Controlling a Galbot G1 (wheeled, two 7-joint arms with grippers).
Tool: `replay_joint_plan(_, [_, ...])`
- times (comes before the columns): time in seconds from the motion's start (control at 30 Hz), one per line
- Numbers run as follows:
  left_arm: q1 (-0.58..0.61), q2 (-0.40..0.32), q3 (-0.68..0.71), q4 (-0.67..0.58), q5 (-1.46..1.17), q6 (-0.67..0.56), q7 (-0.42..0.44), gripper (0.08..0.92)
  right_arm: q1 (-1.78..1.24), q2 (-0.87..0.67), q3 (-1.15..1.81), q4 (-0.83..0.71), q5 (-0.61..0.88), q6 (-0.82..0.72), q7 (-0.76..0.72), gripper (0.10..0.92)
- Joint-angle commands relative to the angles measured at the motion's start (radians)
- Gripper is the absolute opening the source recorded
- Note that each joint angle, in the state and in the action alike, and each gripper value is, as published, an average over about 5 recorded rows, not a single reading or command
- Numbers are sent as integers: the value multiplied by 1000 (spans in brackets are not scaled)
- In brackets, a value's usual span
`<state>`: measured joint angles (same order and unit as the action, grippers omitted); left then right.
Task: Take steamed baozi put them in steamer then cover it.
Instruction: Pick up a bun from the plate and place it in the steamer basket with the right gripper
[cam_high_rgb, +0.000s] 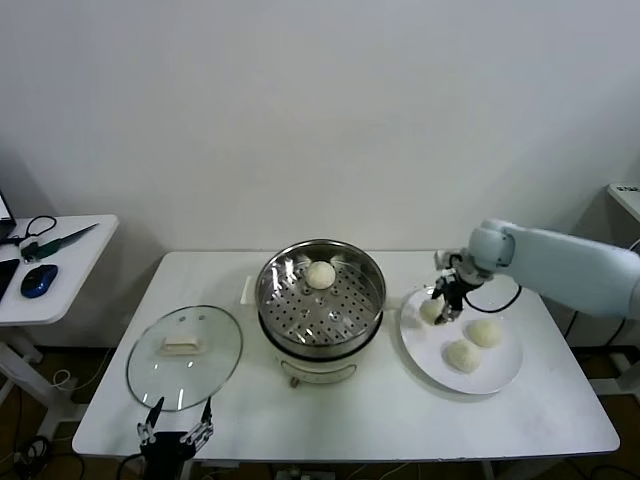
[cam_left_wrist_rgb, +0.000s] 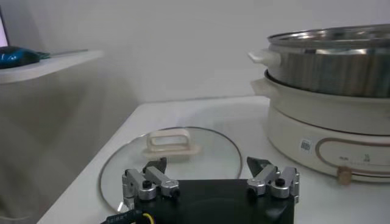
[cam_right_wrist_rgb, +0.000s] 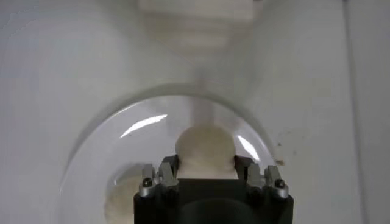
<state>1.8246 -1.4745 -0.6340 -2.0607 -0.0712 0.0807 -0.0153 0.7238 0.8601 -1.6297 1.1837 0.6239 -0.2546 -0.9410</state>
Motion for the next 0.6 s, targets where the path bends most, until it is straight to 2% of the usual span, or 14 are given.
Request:
replay_joint_plan(0.03, [0,2,1,-1,0,3,1,823,389,37,-137,112,202,14,-64,621])
replay_joint_plan(0.3, [-10,5,10,-6,4,12,2,823,337,244,-3,270,365,-125,106,626])
replay_joint_plan(0.6, [-5,4,-5,-19,-3,17,2,823,126,480,41,165,344,-181,198,628])
